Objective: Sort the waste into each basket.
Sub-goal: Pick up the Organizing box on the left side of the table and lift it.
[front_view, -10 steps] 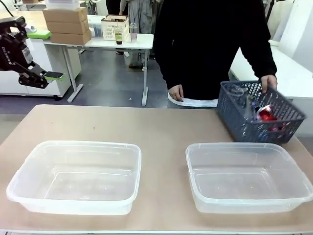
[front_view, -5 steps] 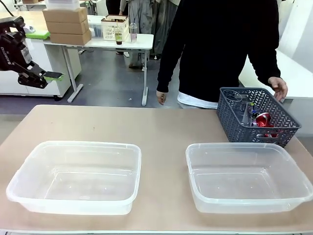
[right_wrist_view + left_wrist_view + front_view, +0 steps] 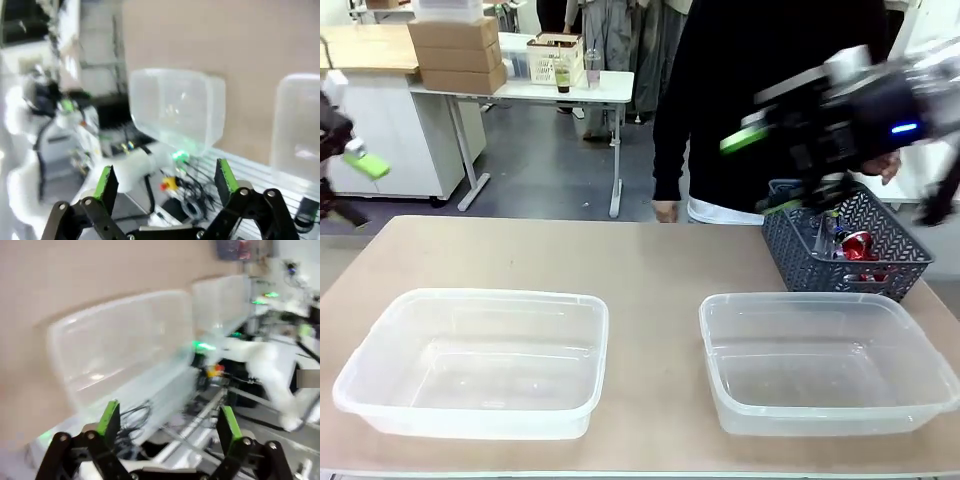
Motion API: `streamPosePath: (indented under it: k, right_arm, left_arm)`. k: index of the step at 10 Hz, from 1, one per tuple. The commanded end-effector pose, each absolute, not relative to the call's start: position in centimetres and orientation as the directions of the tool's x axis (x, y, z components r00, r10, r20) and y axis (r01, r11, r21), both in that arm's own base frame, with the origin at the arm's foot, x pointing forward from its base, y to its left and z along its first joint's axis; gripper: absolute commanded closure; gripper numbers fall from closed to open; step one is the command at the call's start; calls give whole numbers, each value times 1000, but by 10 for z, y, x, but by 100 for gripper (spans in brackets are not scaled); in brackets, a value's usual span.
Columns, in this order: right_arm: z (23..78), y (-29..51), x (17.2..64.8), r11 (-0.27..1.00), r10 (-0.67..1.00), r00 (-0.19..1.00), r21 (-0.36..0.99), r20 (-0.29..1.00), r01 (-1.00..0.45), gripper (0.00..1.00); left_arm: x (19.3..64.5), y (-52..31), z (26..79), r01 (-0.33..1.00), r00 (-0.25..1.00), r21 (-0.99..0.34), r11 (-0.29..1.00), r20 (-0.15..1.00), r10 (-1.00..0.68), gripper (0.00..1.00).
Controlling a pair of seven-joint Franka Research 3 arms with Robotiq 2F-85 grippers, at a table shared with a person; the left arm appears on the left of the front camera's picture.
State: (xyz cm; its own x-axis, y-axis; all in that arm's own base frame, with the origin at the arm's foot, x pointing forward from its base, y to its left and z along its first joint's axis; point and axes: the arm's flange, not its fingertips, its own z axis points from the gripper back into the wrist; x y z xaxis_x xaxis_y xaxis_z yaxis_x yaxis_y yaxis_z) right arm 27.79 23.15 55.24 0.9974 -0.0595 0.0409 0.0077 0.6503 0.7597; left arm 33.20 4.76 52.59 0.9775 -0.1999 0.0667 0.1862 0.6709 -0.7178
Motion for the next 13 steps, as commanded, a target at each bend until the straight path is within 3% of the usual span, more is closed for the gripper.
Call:
streamPosePath:
  k: [1,3,5,6,9,10,11,13]
  right_arm:
    - [522,301,292,763,37,997,642,70,-73,0]
    - [473,346,267,841,160,974,495,162,-220,0]
    - [464,343,256,829,231,962,489,142,-272,0]
    - [464,359,246,826,217,968,506,123,-249,0]
    - [458,357,249,826,249,960,489,130,-281,0]
    - [435,402,246,882,248,967,400,54,-248,0]
    - [422,428,243,921,198,980,338,23,-194,0]
    - [411,444,230,982,54,995,174,81,-68,0]
  left_arm:
    - [315,45,521,137,989,-442,886,5,-150,0]
    - [310,27,502,81,994,-295,952,-42,-97,0]
    - [314,-1,492,50,979,-348,936,-167,-114,0]
    - [311,34,506,115,991,-305,945,-36,-132,0]
    - [311,15,496,94,989,-310,946,-83,-126,0]
    - [308,-1,475,-107,993,-145,984,-75,96,0]
    - [299,-15,454,-149,988,-110,983,-69,142,0]
    - [285,-31,419,-175,984,-46,983,-41,173,0]
